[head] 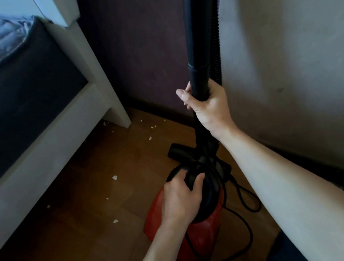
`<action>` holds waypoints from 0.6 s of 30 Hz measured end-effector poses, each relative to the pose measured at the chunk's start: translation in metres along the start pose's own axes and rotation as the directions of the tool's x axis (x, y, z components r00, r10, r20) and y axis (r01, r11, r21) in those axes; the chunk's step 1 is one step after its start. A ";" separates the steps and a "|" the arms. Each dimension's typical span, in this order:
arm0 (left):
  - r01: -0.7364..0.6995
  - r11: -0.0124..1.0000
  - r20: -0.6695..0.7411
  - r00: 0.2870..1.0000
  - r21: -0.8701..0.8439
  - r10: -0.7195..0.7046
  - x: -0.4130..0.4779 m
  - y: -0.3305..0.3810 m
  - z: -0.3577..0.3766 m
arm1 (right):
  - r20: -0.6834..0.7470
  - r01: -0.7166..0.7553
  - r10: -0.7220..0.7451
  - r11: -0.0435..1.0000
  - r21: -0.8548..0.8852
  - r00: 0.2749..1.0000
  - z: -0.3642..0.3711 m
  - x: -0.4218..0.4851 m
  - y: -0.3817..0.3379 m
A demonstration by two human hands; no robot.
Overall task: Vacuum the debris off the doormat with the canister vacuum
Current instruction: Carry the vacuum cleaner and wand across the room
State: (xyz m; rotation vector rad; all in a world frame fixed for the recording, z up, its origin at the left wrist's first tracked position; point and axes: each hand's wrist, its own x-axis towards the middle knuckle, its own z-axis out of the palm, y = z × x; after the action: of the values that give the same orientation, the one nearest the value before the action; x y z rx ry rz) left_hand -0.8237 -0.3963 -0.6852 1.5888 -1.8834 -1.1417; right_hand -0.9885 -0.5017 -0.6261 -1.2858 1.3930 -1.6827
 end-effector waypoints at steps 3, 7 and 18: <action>0.004 1.000 -0.001 1.000 -0.016 -0.004 -0.003 0.007 -0.020 | 0.010 0.005 -0.005 1.000 -0.013 1.000 0.005 0.005 -0.015; 0.003 1.000 -0.014 1.000 0.014 -0.003 -0.010 0.029 -0.054 | 0.017 -0.012 0.012 1.000 0.001 1.000 0.015 0.018 -0.049; 0.050 0.983 -0.118 0.993 0.177 -0.029 -0.078 0.199 -0.215 | 0.095 -0.089 0.085 0.995 0.039 0.992 0.040 0.071 -0.288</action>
State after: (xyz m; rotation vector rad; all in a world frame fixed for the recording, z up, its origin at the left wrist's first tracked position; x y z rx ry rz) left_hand -0.7603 -0.3883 -0.3885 1.7561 -1.9320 -0.8958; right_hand -0.9389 -0.5019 -0.3310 -1.2458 1.3321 -1.5660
